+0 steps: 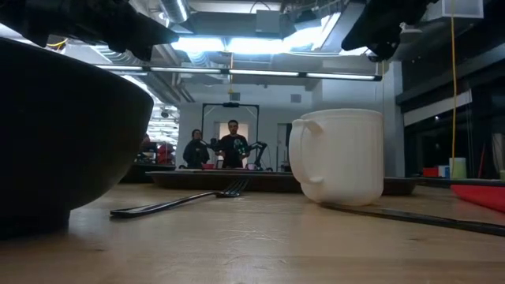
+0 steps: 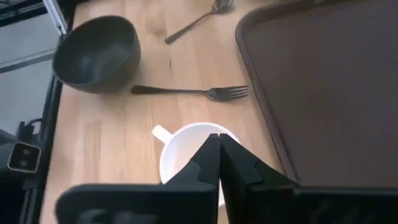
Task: Set up tray
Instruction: Put the white mug on the brown serving tray
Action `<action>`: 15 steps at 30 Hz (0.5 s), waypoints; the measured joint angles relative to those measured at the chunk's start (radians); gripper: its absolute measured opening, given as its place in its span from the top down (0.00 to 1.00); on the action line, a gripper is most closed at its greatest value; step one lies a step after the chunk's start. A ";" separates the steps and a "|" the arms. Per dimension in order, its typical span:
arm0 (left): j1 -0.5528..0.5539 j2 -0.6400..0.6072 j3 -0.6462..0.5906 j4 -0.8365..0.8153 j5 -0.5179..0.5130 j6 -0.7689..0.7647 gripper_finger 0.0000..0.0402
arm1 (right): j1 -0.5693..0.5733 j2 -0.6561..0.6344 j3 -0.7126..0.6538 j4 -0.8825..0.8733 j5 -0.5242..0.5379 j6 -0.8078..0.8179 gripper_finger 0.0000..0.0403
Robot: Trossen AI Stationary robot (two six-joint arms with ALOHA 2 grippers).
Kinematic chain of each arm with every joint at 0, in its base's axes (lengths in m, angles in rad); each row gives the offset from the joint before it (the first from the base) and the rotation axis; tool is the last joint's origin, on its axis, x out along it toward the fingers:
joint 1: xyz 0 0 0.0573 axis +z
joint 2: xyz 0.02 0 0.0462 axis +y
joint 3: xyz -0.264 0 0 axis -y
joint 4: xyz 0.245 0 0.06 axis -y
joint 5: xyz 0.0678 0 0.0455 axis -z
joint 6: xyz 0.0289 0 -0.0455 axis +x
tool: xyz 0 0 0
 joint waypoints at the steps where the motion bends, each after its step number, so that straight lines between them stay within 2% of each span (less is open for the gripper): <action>1: 0.000 0.000 0.000 0.000 0.000 0.000 0.99 | 0.000 0.008 0.014 -0.020 0.000 0.023 0.97; 8: 0.000 0.011 0.000 -0.010 0.009 -0.001 0.99 | -0.001 0.150 0.162 -0.276 -0.020 0.142 0.99; 15: 0.000 0.011 0.000 0.002 0.009 0.003 0.99 | -0.006 0.293 0.354 -0.499 -0.023 0.220 0.96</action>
